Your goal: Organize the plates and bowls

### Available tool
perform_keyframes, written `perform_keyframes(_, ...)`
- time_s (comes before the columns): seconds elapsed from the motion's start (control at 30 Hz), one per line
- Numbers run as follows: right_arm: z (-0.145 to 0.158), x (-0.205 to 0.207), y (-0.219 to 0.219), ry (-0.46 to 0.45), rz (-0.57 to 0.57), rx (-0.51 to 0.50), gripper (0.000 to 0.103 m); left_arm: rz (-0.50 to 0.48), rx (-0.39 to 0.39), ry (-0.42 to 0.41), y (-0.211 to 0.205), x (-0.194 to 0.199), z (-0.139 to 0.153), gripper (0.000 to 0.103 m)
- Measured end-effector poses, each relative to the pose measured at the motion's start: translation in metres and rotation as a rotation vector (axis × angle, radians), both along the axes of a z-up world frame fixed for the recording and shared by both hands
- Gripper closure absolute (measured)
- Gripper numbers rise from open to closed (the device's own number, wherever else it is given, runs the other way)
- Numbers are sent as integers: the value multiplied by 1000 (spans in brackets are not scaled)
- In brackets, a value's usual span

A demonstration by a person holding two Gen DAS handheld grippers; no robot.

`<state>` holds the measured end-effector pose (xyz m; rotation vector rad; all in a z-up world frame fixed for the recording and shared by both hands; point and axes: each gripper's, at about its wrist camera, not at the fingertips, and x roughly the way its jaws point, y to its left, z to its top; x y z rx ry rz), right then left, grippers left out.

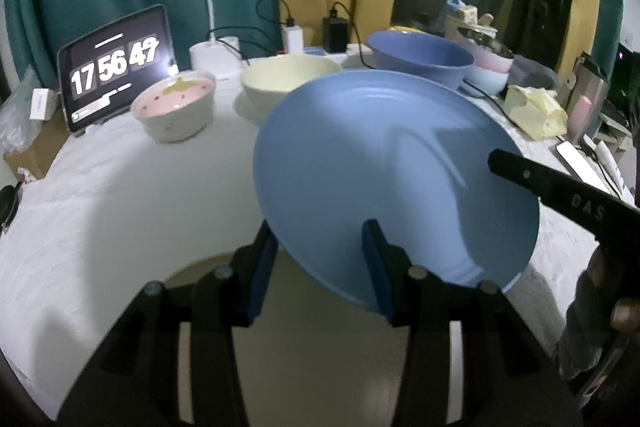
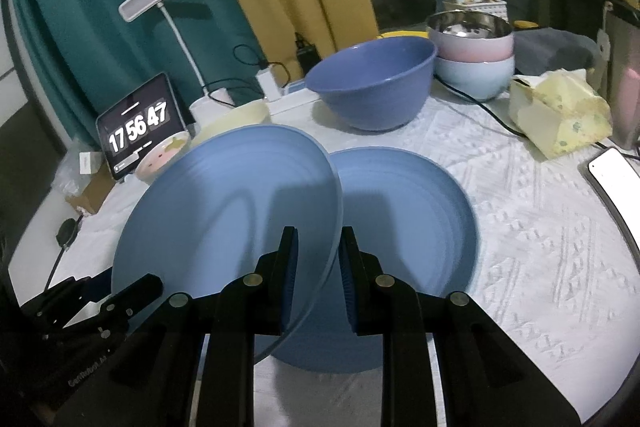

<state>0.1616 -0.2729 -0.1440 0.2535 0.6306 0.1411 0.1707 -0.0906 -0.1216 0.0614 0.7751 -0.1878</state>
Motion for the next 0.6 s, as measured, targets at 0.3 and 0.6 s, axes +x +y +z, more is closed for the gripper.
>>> perform_keyframes(0.3, -5, -1, -25, 10, -49, -2, 81, -51, 12, 28, -25, 9, -10, 58)
perform_keyframes(0.6, -14, 7, -41, 33, -86, 2, 81, -88, 25, 68, -43, 21, -19, 58)
